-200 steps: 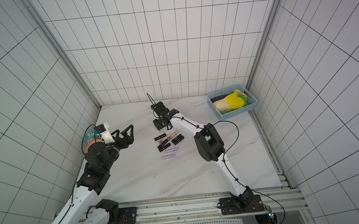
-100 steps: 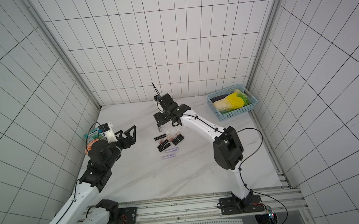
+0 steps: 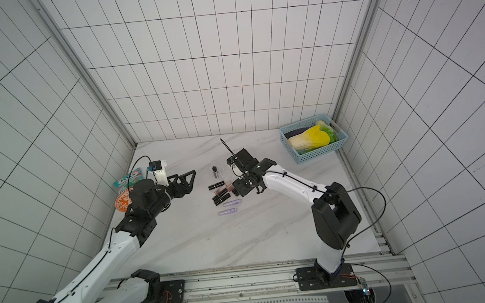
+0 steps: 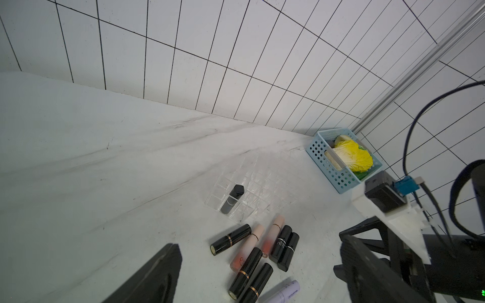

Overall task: Arrange the lipsticks in the organizer
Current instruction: Pick up the lipstick at the center of the board.

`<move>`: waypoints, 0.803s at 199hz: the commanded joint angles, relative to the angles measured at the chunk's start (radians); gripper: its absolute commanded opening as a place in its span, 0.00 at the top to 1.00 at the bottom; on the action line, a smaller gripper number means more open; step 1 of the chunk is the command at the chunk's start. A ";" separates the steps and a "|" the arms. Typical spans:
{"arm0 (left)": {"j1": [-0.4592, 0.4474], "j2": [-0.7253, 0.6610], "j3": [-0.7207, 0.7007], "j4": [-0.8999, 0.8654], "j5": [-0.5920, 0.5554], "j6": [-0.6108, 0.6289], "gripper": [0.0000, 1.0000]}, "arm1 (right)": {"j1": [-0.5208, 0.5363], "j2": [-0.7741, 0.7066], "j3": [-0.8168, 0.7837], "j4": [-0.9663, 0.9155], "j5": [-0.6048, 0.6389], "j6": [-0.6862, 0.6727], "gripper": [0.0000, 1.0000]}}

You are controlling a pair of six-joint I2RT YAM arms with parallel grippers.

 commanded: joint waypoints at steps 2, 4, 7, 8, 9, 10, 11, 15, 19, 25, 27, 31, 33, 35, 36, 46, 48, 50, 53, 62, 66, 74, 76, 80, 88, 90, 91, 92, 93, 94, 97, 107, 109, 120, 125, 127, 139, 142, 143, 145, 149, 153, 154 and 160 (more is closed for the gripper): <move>0.001 -0.002 0.022 -0.003 0.011 0.016 0.07 | -0.020 0.046 0.015 -0.043 -0.046 -0.063 0.37; 0.001 -0.003 0.021 -0.002 0.009 0.017 0.07 | -0.021 0.051 0.016 -0.041 -0.054 -0.065 0.37; 0.001 -0.003 0.021 -0.002 0.009 0.017 0.07 | -0.022 0.057 0.019 -0.040 -0.061 -0.069 0.37; 0.001 -0.004 0.021 -0.002 0.008 0.018 0.07 | -0.022 0.060 0.020 -0.040 -0.062 -0.070 0.37; 0.001 -0.004 0.021 -0.002 0.007 0.017 0.07 | -0.023 0.062 0.022 -0.040 -0.065 -0.071 0.37; 0.001 -0.004 0.021 -0.002 0.006 0.017 0.07 | -0.022 0.064 0.023 -0.040 -0.066 -0.072 0.37; 0.001 -0.004 0.021 -0.001 0.006 0.018 0.07 | -0.022 0.066 0.025 -0.040 -0.068 -0.073 0.37; 0.001 -0.002 0.019 0.000 0.005 0.018 0.07 | -0.023 0.076 0.032 -0.039 -0.075 -0.078 0.37; 0.001 -0.002 0.018 0.001 0.004 0.017 0.07 | -0.023 0.087 0.038 -0.039 -0.082 -0.083 0.38; 0.001 -0.001 0.016 0.004 0.005 0.017 0.07 | -0.022 0.103 0.051 -0.042 -0.095 -0.090 0.38; 0.001 0.000 0.016 0.006 0.005 0.016 0.07 | -0.022 0.110 0.057 -0.044 -0.098 -0.094 0.38; 0.001 0.001 0.017 0.007 0.005 0.015 0.07 | -0.023 0.120 0.066 -0.049 -0.106 -0.098 0.38; 0.001 0.002 0.016 0.008 0.006 0.015 0.07 | -0.022 0.124 0.070 -0.050 -0.109 -0.100 0.38; 0.001 0.003 0.016 0.008 0.007 0.015 0.07 | -0.023 0.130 0.073 -0.051 -0.112 -0.103 0.38; 0.001 0.003 0.015 0.008 0.007 0.016 0.07 | -0.023 0.134 0.075 -0.051 -0.115 -0.103 0.38; 0.001 0.005 0.016 0.009 0.010 0.015 0.07 | -0.023 0.155 0.087 -0.047 -0.131 -0.116 0.36; 0.001 0.005 0.017 0.009 0.011 0.014 0.07 | -0.023 0.159 0.090 -0.044 -0.134 -0.117 0.35; 0.001 0.005 0.016 0.009 0.010 0.013 0.07 | -0.023 0.162 0.091 -0.042 -0.137 -0.119 0.34; 0.001 0.005 0.016 0.009 0.011 0.013 0.07 | -0.023 0.169 0.093 -0.039 -0.141 -0.122 0.33; 0.001 0.006 0.017 0.009 0.011 0.014 0.07 | -0.026 0.190 0.104 -0.034 -0.150 -0.129 0.31; 0.001 0.006 0.016 0.009 0.011 0.014 0.07 | -0.028 0.199 0.111 -0.035 -0.154 -0.131 0.30; 0.001 0.006 0.017 0.009 0.011 0.014 0.07 | -0.031 0.217 0.127 -0.036 -0.166 -0.134 0.30; 0.001 0.005 0.017 0.009 0.011 0.013 0.07 | -0.032 0.221 0.132 -0.037 -0.169 -0.135 0.29; 0.001 0.006 0.016 0.009 0.011 0.013 0.07 | -0.032 0.229 0.139 -0.039 -0.174 -0.135 0.29; 0.001 0.007 0.016 0.010 0.011 0.013 0.07 | -0.034 0.243 0.151 -0.039 -0.178 -0.136 0.28; 0.001 0.007 0.016 0.011 0.011 0.013 0.07 | -0.035 0.245 0.154 -0.039 -0.179 -0.137 0.28; 0.001 0.007 0.016 0.011 0.011 0.013 0.07 | -0.035 0.247 0.155 -0.038 -0.180 -0.137 0.28; 0.001 0.007 0.016 0.011 0.011 0.013 0.07 | -0.035 0.249 0.157 -0.039 -0.180 -0.138 0.29; 0.001 0.007 0.016 0.011 0.011 0.013 0.07 | -0.035 0.251 0.158 -0.039 -0.180 -0.138 0.28; 0.001 0.008 0.016 0.011 0.011 0.013 0.07 | -0.036 0.251 0.159 -0.039 -0.180 -0.139 0.28; 0.001 0.008 0.016 0.011 0.011 0.014 0.07 | -0.036 0.255 0.163 -0.038 -0.180 -0.140 0.28; 0.001 0.010 0.016 0.011 0.013 0.015 0.07 | -0.038 0.267 0.173 -0.038 -0.182 -0.145 0.28; 0.001 0.011 0.015 0.011 0.013 0.014 0.07 | -0.039 0.269 0.175 -0.038 -0.182 -0.145 0.28; 0.001 0.012 0.016 0.012 0.014 0.014 0.07 | -0.047 0.282 0.186 -0.038 -0.191 -0.145 0.28; 0.001 0.012 0.016 0.012 0.014 0.013 0.07 | -0.051 0.286 0.189 -0.038 -0.198 -0.145 0.28; 0.001 0.012 0.016 0.012 0.014 0.013 0.07 | -0.054 0.289 0.191 -0.038 -0.200 -0.145 0.27; 0.001 0.012 0.015 0.012 0.014 0.013 0.07 | -0.067 0.299 0.195 -0.035 -0.218 -0.145 0.27; 0.001 0.012 0.016 0.012 0.014 0.013 0.07 | -0.070 0.301 0.195 -0.034 -0.223 -0.145 0.27; 0.001 0.012 0.016 0.012 0.014 0.013 0.07 | -0.071 0.302 0.195 -0.034 -0.224 -0.145 0.27; 0.001 0.012 0.015 0.012 0.014 0.013 0.07 | -0.073 0.303 0.195 -0.032 -0.227 -0.145 0.27; 0.001 0.011 0.016 0.011 0.014 0.013 0.07 | -0.077 0.305 0.195 -0.029 -0.232 -0.145 0.27; 0.001 0.012 0.016 0.012 0.016 0.014 0.07 | -0.081 0.308 0.196 -0.025 -0.236 -0.144 0.26; 0.001 0.012 0.016 0.012 0.016 0.014 0.07 | -0.081 0.308 0.196 -0.025 -0.237 -0.144 0.26; 0.001 0.012 0.016 0.013 0.017 0.013 0.07 | -0.086 0.312 0.199 -0.023 -0.243 -0.144 0.26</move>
